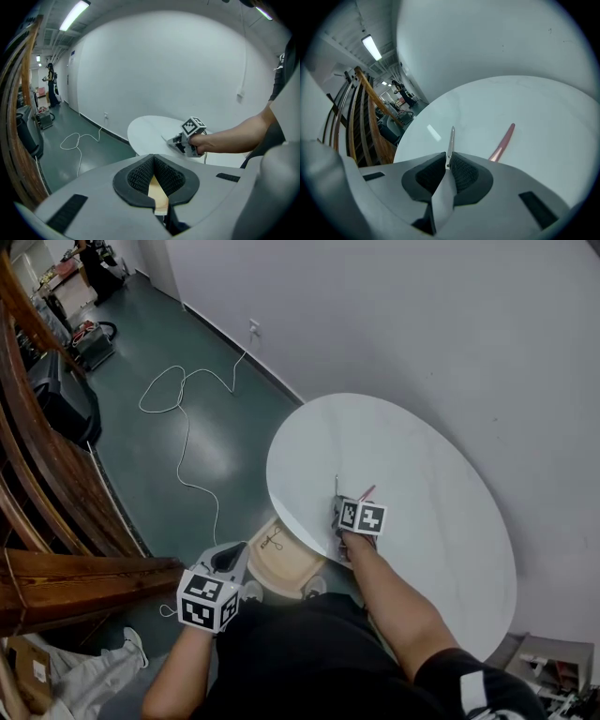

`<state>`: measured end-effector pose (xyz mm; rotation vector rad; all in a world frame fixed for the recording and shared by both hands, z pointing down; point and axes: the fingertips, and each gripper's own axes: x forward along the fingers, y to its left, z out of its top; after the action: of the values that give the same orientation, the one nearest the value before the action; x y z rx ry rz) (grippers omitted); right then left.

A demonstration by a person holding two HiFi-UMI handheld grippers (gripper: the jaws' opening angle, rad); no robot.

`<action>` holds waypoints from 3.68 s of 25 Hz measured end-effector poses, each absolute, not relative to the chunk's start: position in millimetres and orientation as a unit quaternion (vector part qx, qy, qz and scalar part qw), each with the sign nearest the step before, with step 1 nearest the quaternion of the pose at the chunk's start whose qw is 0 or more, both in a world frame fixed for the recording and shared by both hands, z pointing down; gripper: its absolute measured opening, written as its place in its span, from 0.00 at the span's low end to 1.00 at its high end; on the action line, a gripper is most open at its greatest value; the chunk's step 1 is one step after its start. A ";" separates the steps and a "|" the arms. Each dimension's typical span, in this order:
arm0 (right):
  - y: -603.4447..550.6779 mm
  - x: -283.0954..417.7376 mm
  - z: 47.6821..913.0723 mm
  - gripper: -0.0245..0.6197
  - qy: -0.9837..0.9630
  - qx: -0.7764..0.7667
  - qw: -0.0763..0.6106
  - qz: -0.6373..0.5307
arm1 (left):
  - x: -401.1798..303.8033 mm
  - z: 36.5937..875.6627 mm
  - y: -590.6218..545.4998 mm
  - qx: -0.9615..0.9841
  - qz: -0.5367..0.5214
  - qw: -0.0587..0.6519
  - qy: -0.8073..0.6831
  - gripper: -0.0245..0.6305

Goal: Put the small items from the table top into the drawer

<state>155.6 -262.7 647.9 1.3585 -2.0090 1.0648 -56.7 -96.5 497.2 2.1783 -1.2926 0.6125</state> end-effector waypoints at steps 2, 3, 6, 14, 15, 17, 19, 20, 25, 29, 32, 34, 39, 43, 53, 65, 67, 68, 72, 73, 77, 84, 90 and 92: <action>-259.8 156.3 645.0 0.10 -0.737 0.498 0.240 0.389 | -56.5 497.4 -97.0 0.809 0.227 0.264 -0.474 0.06; -258.7 156.4 643.1 0.10 -0.738 0.498 0.238 0.388 | -56.2 497.5 -97.5 0.810 0.227 0.263 -0.472 0.06; -254.5 156.2 636.8 0.10 -0.743 0.496 0.234 0.383 | -54.6 497.3 -98.0 0.815 0.229 0.261 -0.465 0.06; -237.0 159.5 620.8 0.10 -0.744 0.507 0.222 0.374 | -48.0 493.4 -99.4 0.832 0.232 0.249 -0.438 0.06; -233.5 159.2 618.8 0.10 -0.744 0.508 0.220 0.374 | -48.1 493.1 -98.6 0.834 0.233 0.248 -0.434 0.06; -226.2 157.8 614.1 0.10 -0.745 0.510 0.216 0.371 | -48.8 493.1 -96.9 0.838 0.237 0.245 -0.426 0.06; -218.9 156.2 609.1 0.10 -0.747 0.512 0.211 0.367 | -49.2 494.1 -95.3 0.842 0.241 0.242 -0.417 0.06; -215.3 155.5 606.7 0.10 -0.749 0.513 0.209 0.365 | -49.2 494.6 -94.7 0.844 0.243 0.241 -0.413 0.06; -195.9 153.5 597.7 0.10 -0.751 0.518 0.202 0.357 | -48.4 494.8 -92.6 0.853 0.246 0.237 -0.396 0.06; -178.4 151.1 596.1 0.10 -0.751 0.521 0.205 0.350 | -51.7 497.9 -87.7 0.857 0.250 0.235 -0.383 0.06; -166.2 149.6 596.3 0.10 -0.751 0.520 0.203 0.352 | -52.9 501.6 -85.2 0.860 0.253 0.236 -0.375 0.06; -157.3 147.9 595.4 0.10 -0.753 0.518 0.207 0.350 | -53.3 504.1 -83.5 0.861 0.255 0.237 -0.370 0.06; -133.4 138.7 602.3 0.10 -0.762 0.503 0.230 0.336 | -51.0 511.7 -79.4 0.865 0.261 0.237 -0.357 0.06; -113.0 121.1 610.9 0.10 -0.771 0.479 0.248 0.339 | -51.1 516.4 -75.2 0.867 0.264 0.240 -0.349 0.06; -73.7 54.4 640.3 0.10 -0.823 0.354 0.354 0.268 | -61.1 540.7 -65.7 0.856 0.280 0.266 -0.345 0.06; -49.0 27.8 733.5 0.10 -0.802 0.205 0.517 0.217 | -84.3 557.3 -55.6 0.833 0.281 0.294 -0.375 0.06; -45.7 22.3 743.7 0.10 -0.799 0.182 0.532 0.213 | -88.4 560.6 -51.6 0.826 0.281 0.303 -0.384 0.06; -46.6 18.4 746.3 0.10 -0.799 0.172 0.538 0.205 | -90.8 561.8 -49.4 0.822 0.280 0.308 -0.389 0.06; -51.8 12.1 765.8 0.10 -0.792 0.144 0.562 0.189 | -100.8 563.5 -42.3 0.807 0.275 0.322 -0.411 0.06; -53.3 12.3 771.4 0.10 -0.789 0.140 0.567 0.190 | -102.9 563.5 -40.9 0.804 0.274 0.324 -0.417 0.06; -56.2 11.1 791.9 0.10 -0.779 0.124 0.580 0.202 | -112.1 567.3 -32.1 0.788 0.274 0.336 -0.437 0.06; -50.2 7.9 820.6 0.10 -0.761 0.102 0.602 0.218 | -121.4 564.3 -18.8 0.771 0.267 0.346 -0.463 0.06; -38.6 6.2 823.9 0.11 -0.763 0.082 0.591 0.249 | -119.0 566.3 -15.1 0.766 0.265 0.352 -0.469 0.06; -31.6 7.8 823.6 0.13 -0.759 0.078 0.590 0.265 | -117.6 567.4 -14.0 0.767 0.266 0.352 -0.466 0.06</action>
<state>7.8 -31.6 823.6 0.1826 -1.7660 0.6163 -117.6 -14.0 567.4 1.9836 -1.2064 0.6873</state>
